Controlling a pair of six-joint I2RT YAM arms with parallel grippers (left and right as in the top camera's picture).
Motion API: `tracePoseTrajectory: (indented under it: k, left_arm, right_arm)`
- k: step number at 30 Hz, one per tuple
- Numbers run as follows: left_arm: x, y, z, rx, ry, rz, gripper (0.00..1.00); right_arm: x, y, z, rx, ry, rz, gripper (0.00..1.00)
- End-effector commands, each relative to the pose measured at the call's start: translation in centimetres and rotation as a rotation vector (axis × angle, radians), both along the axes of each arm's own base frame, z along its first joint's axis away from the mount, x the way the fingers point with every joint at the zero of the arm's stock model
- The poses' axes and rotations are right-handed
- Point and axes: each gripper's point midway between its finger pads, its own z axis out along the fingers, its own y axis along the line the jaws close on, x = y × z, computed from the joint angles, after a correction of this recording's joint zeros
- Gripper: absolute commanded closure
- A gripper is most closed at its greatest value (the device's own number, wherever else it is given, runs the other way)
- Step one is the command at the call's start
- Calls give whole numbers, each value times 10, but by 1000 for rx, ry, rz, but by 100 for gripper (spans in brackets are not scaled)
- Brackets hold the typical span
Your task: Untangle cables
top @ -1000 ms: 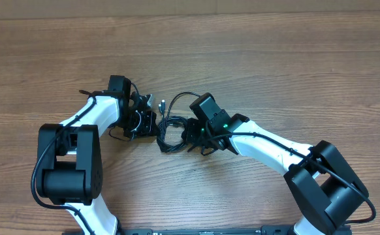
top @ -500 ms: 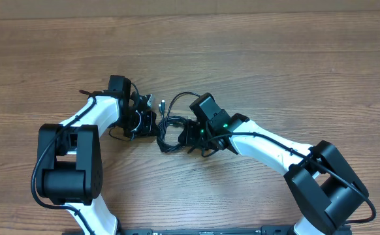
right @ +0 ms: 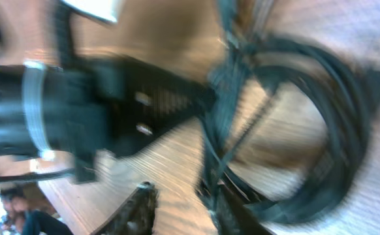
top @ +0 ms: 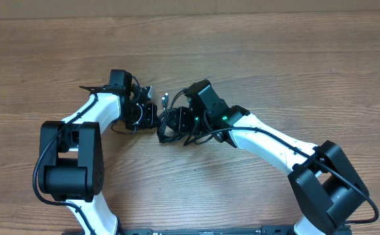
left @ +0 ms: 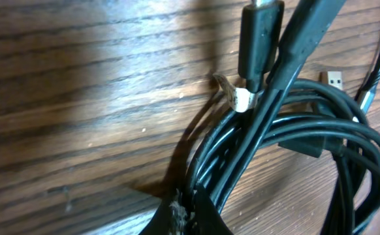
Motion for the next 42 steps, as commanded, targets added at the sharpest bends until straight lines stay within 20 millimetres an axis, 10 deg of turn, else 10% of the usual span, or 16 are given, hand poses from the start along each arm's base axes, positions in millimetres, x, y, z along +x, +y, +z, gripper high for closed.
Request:
tracePoseTrajectory:
  k: [1,18,42]
  left_arm:
    - [-2,11,-14,73,23,-8,96]
    - [-9,-11,-8,-4,-86,-252,96]
    - [-11,-24,1,-86,-132,-321,96]
  right_arm:
    - [14,10,20,53,-76,9,55]
    - [60,-18,-8,-51,-194,-68,44]
    - [61,-2,-58,-11,-163,28,49]
